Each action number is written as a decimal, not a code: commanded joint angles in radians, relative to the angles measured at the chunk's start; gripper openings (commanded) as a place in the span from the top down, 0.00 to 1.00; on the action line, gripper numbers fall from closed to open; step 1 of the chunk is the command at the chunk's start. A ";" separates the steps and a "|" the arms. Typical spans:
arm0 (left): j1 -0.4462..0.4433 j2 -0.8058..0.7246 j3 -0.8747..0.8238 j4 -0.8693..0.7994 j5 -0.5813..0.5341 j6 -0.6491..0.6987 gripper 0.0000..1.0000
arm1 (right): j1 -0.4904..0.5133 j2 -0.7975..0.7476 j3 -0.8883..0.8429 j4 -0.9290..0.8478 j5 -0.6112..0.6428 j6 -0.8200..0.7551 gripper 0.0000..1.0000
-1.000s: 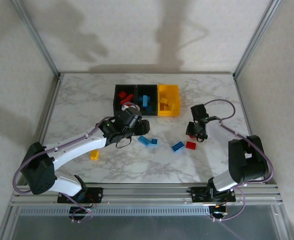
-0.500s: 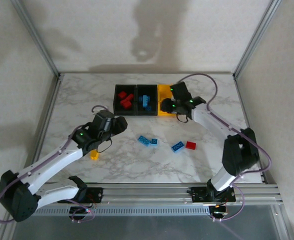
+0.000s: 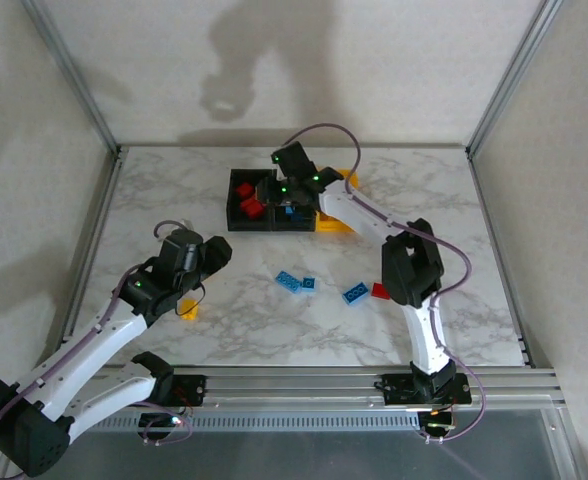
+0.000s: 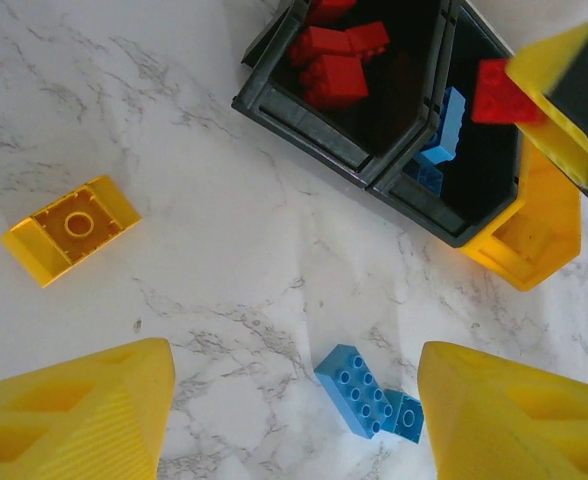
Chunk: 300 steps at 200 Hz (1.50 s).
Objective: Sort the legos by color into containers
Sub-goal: Place the lego in the container, then pick up the lego from the middle-left of the table.
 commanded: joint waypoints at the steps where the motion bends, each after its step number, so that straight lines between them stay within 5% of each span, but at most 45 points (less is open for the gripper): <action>1: 0.014 -0.011 -0.007 -0.028 0.015 -0.013 0.35 | 0.023 0.083 0.118 -0.041 -0.033 0.010 0.60; 79: 0.016 -0.035 -0.011 -0.051 0.009 -0.029 0.35 | 0.030 0.270 0.358 -0.098 -0.039 0.021 0.47; 157: 0.017 -0.004 -0.022 -0.076 -0.026 -0.057 0.33 | 0.030 0.179 0.318 -0.079 -0.010 -0.010 0.37; 217: 0.072 0.176 0.035 -0.102 -0.043 0.059 0.26 | 0.027 -0.179 -0.114 0.078 0.000 -0.039 0.37; 300: 0.190 0.642 0.201 -0.077 -0.040 0.346 0.11 | -0.047 -0.705 -0.806 0.175 0.020 -0.030 0.37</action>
